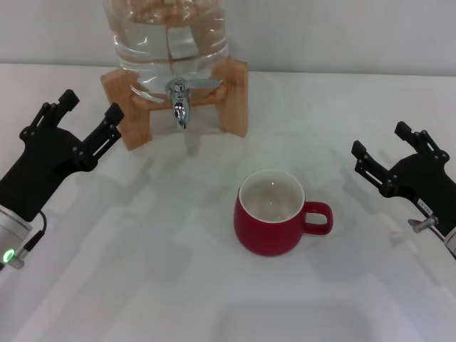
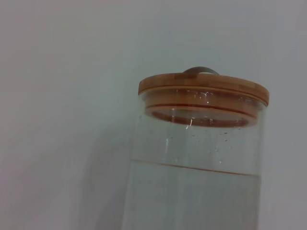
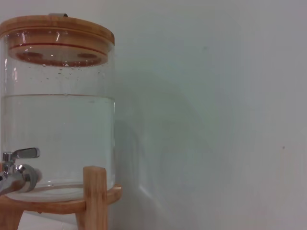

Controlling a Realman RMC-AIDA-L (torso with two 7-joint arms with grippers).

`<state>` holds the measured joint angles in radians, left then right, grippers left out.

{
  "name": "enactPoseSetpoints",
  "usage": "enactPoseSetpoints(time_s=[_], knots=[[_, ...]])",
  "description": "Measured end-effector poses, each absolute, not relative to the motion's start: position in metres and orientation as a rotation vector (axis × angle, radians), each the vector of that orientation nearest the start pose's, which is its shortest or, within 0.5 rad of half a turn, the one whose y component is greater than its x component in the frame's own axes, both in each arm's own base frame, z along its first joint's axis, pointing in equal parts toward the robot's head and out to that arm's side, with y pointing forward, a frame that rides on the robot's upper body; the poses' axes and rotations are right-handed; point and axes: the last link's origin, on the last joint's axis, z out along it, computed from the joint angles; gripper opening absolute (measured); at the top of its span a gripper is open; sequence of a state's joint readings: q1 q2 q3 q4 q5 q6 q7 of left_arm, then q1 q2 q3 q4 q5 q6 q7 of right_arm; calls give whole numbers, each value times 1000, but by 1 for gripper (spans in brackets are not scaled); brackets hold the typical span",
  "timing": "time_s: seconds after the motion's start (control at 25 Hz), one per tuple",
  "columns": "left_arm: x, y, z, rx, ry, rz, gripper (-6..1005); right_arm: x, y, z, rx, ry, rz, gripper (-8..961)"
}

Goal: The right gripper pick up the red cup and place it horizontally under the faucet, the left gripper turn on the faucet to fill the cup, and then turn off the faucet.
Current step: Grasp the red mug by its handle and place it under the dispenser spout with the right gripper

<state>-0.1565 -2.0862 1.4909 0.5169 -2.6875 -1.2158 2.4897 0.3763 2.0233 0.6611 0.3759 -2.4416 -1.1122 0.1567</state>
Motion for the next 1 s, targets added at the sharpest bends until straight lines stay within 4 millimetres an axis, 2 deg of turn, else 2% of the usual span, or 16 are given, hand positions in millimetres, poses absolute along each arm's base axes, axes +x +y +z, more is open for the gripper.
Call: enactPoseSetpoints(time_s=[0.4, 1.0], knots=[[-306, 289, -3, -1855, -539, -999, 858, 289, 310, -58, -1923, 466, 788, 842], [-307, 290, -3, -1855, -545, -989, 858, 304, 292, -54, -1834, 543, 796, 841]])
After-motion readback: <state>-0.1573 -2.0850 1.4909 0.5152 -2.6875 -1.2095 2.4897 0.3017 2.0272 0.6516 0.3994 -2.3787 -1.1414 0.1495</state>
